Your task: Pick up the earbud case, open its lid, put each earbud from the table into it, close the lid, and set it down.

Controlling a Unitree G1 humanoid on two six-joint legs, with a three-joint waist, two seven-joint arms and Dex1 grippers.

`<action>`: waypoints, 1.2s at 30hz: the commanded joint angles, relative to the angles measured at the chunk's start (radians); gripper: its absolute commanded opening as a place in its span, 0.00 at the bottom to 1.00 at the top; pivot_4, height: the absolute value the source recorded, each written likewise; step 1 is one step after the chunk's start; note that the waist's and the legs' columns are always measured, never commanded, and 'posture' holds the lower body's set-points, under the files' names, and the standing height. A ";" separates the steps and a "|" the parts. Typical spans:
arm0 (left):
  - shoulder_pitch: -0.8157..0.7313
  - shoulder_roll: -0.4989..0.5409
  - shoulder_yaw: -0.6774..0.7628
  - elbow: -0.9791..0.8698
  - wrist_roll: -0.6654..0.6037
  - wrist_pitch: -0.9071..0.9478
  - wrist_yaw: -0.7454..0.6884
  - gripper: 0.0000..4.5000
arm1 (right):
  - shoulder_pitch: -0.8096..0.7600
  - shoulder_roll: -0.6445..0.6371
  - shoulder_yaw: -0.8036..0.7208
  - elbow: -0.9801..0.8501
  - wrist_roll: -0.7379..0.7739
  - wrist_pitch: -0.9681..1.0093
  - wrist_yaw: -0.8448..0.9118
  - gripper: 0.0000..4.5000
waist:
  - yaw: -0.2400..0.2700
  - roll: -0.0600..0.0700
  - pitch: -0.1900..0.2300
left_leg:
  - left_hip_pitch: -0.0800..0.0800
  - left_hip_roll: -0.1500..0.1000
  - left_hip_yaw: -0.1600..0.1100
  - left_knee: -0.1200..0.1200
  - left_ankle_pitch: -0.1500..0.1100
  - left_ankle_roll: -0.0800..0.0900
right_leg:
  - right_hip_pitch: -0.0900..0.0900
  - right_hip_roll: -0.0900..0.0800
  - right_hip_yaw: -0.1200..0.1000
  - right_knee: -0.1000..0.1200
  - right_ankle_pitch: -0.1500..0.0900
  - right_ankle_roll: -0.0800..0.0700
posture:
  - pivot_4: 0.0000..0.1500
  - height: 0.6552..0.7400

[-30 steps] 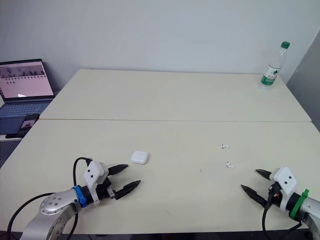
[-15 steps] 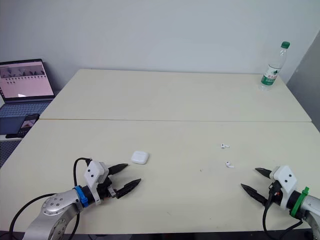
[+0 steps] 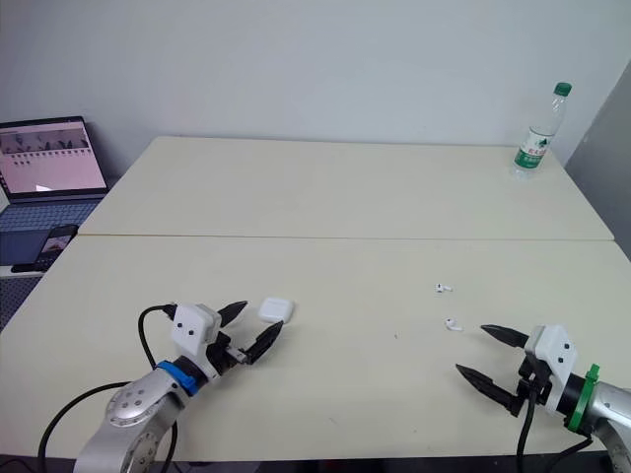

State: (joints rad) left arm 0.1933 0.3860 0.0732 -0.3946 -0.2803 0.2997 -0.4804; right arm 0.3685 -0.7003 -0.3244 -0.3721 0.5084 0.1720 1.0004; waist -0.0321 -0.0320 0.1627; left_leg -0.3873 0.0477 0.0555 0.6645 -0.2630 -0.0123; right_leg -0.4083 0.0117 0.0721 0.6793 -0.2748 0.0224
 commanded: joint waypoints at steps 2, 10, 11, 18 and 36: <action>0.012 -0.025 -0.033 -0.065 0.053 0.025 0.075 1.00 | -0.005 -0.011 0.027 -0.147 0.083 0.075 -0.006 1.00 | 0.000 0.000 0.000 | 0.000 0.000 0.000 0.000 0.000 0.000 | 0.000 0.000 0.000 0.000 0.000 0.000 | 1.00 0.95; -0.041 -0.052 -0.080 -0.031 0.108 0.086 0.136 1.00 | -0.056 -0.032 0.031 -0.151 0.092 0.063 0.045 1.00 | 0.000 -0.001 0.001 | 0.001 -0.001 0.000 0.000 0.000 0.000 | 0.001 0.000 0.000 -0.001 0.000 0.001 | 1.00 0.95; -0.045 -0.050 -0.086 -0.026 0.116 0.091 0.138 1.00 | -0.059 -0.031 0.028 -0.149 0.091 0.061 0.045 1.00 | 0.000 -0.001 0.001 | 0.001 -0.001 0.000 0.000 0.000 0.000 | 0.001 0.000 0.000 -0.001 0.000 0.001 | 1.00 0.95; -0.082 -0.082 -0.102 0.020 0.131 0.129 0.171 1.00 | -0.054 -0.026 0.024 -0.150 0.078 0.054 0.045 1.00 | 0.000 -0.002 0.001 | 0.001 0.000 -0.001 0.000 0.000 0.000 | 0.001 0.001 0.000 -0.001 0.000 0.000 | 1.00 0.95; -0.092 -0.083 -0.061 0.006 0.050 0.059 0.069 0.60 | -0.062 -0.004 0.041 -0.155 0.072 0.086 -0.025 1.00 | 0.000 -0.003 0.002 | 0.002 0.000 0.000 0.000 0.000 0.000 | 0.002 0.000 0.000 -0.001 0.000 0.000 | 1.00 0.95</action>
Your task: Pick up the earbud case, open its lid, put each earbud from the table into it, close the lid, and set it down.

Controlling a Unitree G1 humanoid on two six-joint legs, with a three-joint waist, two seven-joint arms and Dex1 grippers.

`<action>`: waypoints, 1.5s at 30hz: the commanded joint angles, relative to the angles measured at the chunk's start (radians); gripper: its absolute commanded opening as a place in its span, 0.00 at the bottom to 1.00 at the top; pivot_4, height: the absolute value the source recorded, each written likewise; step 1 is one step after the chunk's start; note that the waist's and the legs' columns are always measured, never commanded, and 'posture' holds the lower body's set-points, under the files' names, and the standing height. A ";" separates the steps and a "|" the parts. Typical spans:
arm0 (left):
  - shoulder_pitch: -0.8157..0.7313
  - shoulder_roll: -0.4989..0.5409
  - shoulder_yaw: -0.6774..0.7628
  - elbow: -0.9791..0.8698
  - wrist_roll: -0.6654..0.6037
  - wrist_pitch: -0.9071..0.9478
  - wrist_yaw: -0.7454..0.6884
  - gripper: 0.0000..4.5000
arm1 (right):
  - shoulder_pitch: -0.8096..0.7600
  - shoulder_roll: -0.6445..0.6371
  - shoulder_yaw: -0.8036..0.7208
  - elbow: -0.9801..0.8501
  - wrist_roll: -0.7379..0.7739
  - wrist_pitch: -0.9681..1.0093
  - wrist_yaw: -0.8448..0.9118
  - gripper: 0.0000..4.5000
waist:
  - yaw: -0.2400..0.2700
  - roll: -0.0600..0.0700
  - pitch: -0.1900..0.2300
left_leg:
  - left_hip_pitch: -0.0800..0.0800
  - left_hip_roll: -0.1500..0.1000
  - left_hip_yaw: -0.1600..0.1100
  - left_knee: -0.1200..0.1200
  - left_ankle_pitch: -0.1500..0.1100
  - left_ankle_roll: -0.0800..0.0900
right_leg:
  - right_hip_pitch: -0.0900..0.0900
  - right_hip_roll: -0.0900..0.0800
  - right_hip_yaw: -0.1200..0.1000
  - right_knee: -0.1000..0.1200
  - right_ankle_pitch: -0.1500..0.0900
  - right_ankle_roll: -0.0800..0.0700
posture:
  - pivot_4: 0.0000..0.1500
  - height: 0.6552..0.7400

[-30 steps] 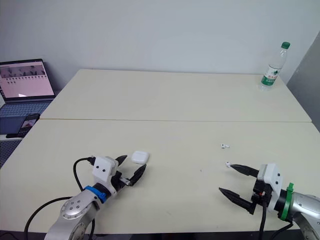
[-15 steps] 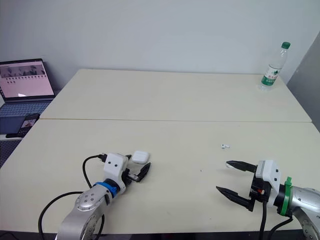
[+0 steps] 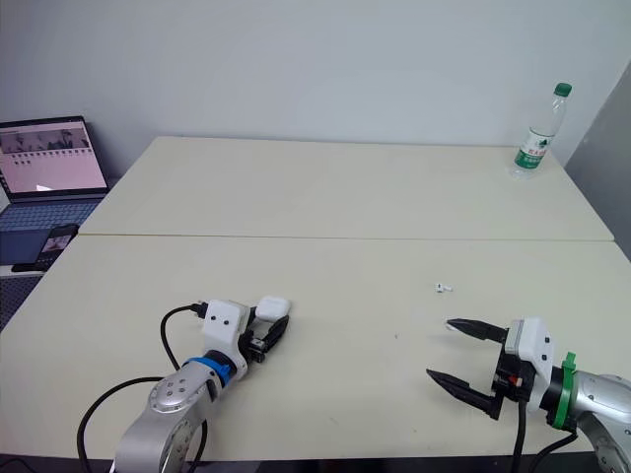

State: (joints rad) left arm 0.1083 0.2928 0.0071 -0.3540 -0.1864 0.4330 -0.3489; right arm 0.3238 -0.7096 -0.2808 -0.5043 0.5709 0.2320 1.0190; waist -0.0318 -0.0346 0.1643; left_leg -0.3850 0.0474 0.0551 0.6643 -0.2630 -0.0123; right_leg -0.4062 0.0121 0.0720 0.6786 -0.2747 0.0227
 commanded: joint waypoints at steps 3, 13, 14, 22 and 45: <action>-0.038 0.007 0.009 -0.046 -0.099 -0.119 -0.130 0.60 | -0.055 0.015 0.010 -0.052 0.042 0.128 -0.133 1.00 | 0.000 -0.001 0.000 | 0.000 0.000 0.001 0.000 0.000 0.000 | 0.000 0.000 0.000 0.000 0.000 0.000 | 1.00 0.95; -0.204 0.041 -0.086 0.030 -0.169 -0.263 -0.396 0.60 | -0.417 0.070 0.037 -0.069 0.640 0.671 -0.640 1.00 | -0.001 -0.003 0.002 | -0.001 0.000 0.000 0.000 0.000 0.000 | 0.000 0.002 0.000 0.000 0.000 0.000 | 1.00 0.95; -0.218 0.038 -0.096 0.038 -0.175 -0.272 -0.413 0.60 | -0.455 0.073 0.046 -0.042 0.728 0.711 -0.707 1.00 | -0.002 -0.003 0.002 | -0.001 0.000 0.001 0.000 0.000 0.000 | 0.000 0.002 0.001 0.000 0.000 0.000 | 1.00 0.95; -0.311 0.024 -0.155 0.081 -0.159 -0.326 -0.471 0.60 | -0.670 0.116 0.186 0.140 1.151 0.788 -1.119 1.00 | -0.001 -0.004 0.003 | -0.011 -0.001 -0.001 0.000 0.000 0.000 | -0.006 0.002 -0.001 -0.002 0.001 0.000 | 1.00 0.95; -0.325 0.016 -0.179 0.114 -0.105 -0.376 -0.452 0.60 | -0.764 0.171 0.326 0.163 1.323 0.736 -1.302 0.18 | -0.001 -0.004 0.002 | -0.015 0.000 -0.002 0.000 0.000 0.001 | -0.010 0.001 -0.001 -0.002 0.002 0.000 | 1.00 0.95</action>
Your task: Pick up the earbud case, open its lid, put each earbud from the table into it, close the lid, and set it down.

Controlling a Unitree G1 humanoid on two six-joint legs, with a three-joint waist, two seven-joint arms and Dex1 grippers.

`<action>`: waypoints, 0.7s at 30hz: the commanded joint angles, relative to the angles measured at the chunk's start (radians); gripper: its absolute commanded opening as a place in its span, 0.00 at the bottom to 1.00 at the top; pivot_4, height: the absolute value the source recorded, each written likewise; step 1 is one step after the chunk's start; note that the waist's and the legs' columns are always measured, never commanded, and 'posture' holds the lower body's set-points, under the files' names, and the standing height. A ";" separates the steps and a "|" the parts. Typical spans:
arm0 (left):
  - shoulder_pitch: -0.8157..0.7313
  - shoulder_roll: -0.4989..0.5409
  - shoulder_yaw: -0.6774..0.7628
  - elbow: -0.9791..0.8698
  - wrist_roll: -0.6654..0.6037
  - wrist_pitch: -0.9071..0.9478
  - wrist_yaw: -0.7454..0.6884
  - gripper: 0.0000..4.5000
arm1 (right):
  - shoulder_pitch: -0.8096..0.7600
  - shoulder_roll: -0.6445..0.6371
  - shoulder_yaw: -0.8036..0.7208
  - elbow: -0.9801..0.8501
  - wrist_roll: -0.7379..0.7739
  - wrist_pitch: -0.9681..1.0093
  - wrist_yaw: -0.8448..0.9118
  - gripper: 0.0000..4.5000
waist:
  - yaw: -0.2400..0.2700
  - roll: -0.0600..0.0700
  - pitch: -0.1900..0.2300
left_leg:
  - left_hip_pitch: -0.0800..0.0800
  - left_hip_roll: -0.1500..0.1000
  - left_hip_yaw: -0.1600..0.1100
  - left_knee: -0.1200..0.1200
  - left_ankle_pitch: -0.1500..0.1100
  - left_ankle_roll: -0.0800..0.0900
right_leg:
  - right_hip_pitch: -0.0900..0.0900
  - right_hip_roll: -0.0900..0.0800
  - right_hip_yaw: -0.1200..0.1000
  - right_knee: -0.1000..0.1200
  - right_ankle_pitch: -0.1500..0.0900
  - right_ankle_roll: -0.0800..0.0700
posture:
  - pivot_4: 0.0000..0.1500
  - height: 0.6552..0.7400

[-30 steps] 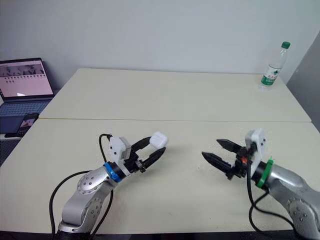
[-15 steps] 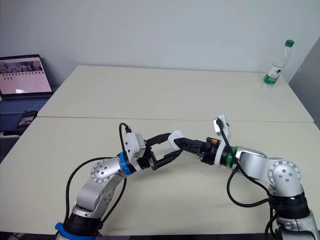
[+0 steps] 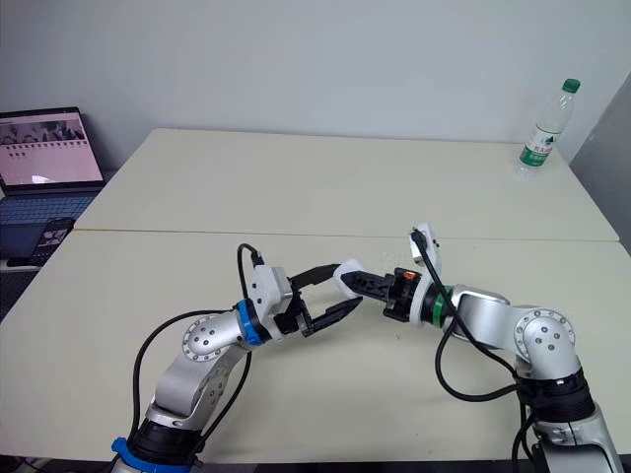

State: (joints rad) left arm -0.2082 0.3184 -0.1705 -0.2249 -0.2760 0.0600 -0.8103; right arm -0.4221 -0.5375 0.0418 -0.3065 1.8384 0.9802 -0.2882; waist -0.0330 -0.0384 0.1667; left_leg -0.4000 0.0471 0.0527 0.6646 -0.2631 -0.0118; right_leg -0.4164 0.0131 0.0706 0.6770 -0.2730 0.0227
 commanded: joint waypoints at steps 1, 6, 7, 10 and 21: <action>-0.009 -0.010 -0.001 -0.014 -0.017 0.000 0.009 0.60 | -0.017 -0.001 0.005 -0.035 0.060 -0.015 0.003 0.18 | 0.000 0.000 0.000 | 0.000 0.000 0.000 0.000 0.000 0.000 | 0.000 0.000 0.000 0.000 0.000 0.000 | 1.00 0.95; -0.011 -0.010 0.013 -0.020 -0.057 0.029 -0.001 0.83 | -0.014 -0.006 0.007 -0.038 0.063 -0.021 0.003 0.18 | 0.000 0.000 0.000 | 0.000 0.000 0.000 0.000 0.000 0.000 | 0.000 0.000 0.000 0.000 0.000 0.000 | 1.00 0.95; -0.010 -0.008 0.016 -0.023 -0.056 0.032 0.003 0.90 | -0.014 -0.008 0.007 -0.038 0.059 -0.022 0.007 0.18 | 0.000 0.000 0.000 | 0.000 0.000 0.000 0.000 0.000 0.000 | 0.000 0.000 0.000 0.000 0.000 0.000 | 1.00 0.95; -0.005 0.001 0.024 -0.034 -0.054 0.041 0.014 0.99 | -0.015 -0.023 -0.004 -0.030 0.026 -0.018 0.036 0.18 | 0.000 0.000 0.000 | 0.000 0.000 0.000 0.000 0.000 0.000 | -0.001 0.000 0.000 0.000 0.000 0.000 | 1.00 0.95; 0.011 0.086 0.142 -0.153 -0.315 0.366 0.045 0.99 | 0.039 -0.275 0.012 -0.123 -0.553 -0.076 0.648 0.18 | 0.001 0.000 0.000 | -0.001 0.000 0.000 0.000 0.000 0.000 | -0.003 0.000 0.000 0.001 -0.002 0.003 | 1.00 0.95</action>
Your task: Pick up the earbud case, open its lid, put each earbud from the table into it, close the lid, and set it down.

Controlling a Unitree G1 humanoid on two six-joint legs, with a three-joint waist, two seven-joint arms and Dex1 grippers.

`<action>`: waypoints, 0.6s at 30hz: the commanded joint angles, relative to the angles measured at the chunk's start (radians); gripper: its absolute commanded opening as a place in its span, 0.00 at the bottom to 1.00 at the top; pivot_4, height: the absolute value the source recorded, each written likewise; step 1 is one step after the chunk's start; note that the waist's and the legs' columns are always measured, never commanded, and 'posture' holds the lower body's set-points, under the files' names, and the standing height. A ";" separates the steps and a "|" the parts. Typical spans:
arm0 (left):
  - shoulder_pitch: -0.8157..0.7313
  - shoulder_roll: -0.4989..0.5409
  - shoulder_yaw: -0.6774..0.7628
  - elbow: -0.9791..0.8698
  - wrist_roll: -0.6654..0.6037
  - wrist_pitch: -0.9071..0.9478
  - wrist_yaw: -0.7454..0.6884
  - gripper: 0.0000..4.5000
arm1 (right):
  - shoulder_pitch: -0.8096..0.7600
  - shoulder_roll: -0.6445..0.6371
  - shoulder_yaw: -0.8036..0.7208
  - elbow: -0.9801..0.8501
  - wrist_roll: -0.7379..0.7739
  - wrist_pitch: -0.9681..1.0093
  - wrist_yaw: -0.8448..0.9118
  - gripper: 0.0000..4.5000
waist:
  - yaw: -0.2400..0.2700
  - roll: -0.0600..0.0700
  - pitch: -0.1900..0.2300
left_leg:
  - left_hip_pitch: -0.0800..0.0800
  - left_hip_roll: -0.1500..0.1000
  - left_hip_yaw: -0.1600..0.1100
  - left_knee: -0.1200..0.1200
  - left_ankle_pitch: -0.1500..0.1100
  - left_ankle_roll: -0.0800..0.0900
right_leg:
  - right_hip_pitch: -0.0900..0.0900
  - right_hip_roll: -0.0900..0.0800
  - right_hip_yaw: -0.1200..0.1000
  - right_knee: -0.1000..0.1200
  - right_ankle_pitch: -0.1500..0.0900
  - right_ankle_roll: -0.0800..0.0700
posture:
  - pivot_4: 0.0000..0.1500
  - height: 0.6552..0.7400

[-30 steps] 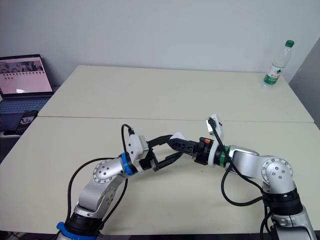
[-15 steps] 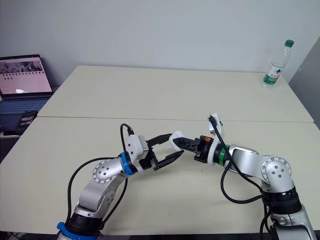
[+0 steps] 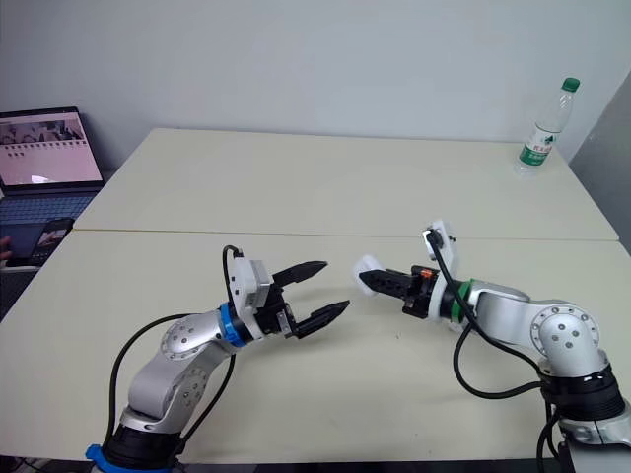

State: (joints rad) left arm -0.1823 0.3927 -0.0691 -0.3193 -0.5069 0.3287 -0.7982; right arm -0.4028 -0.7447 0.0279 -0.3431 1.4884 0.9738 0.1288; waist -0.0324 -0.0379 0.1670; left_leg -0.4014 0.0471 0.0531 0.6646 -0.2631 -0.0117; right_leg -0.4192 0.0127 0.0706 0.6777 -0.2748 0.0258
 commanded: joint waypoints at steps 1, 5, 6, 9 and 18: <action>-0.021 0.021 0.043 -0.061 -0.098 0.128 0.033 0.99 | 0.032 -0.095 0.052 -0.101 -0.292 -0.111 0.306 0.18 | 0.000 0.000 0.000 | 0.000 0.000 0.000 0.000 0.000 0.000 | 0.000 0.000 0.000 0.000 0.000 0.000 | 1.00 0.95; -0.054 0.055 0.027 -0.051 -0.115 0.197 0.005 0.99 | 0.060 -0.133 0.134 -0.119 -0.564 -0.281 0.529 0.18 | -0.001 0.000 0.000 | 0.000 0.000 0.000 0.000 0.000 0.000 | 0.000 0.000 0.000 0.000 0.000 0.000 | 1.00 0.95; -0.065 0.062 0.024 -0.049 -0.125 0.211 -0.011 0.99 | 0.065 -0.133 0.148 -0.119 -0.614 -0.319 0.571 0.18 | -0.001 0.000 0.000 | 0.001 0.000 0.000 0.000 0.000 0.000 | 0.000 0.001 0.000 0.000 0.000 0.000 | 1.00 0.95; -0.094 0.087 0.024 -0.041 -0.154 0.232 -0.074 0.99 | 0.071 -0.123 0.175 -0.107 -0.728 -0.394 0.661 0.18 | 0.000 0.000 0.000 | 0.001 0.000 0.000 0.000 0.000 0.000 | 0.000 0.002 0.000 0.001 0.000 0.000 | 1.00 0.95; -0.175 0.179 -0.017 0.032 -0.155 0.228 -0.286 0.99 | 0.042 -0.096 0.195 -0.055 -0.910 -0.500 0.838 0.18 | 0.001 -0.001 0.000 | 0.001 -0.001 0.001 0.001 0.000 0.000 | 0.000 0.002 0.000 0.001 0.001 -0.002 | 1.00 0.95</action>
State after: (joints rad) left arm -0.3260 0.5677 -0.0849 -0.2820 -0.6603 0.5763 -1.0590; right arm -0.3365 -0.8465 0.2292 -0.3886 0.5980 0.5065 0.9352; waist -0.0312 -0.0385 0.1674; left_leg -0.4004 0.0465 0.0542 0.6654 -0.2630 -0.0120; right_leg -0.4194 0.0147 0.0703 0.6785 -0.2737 0.0238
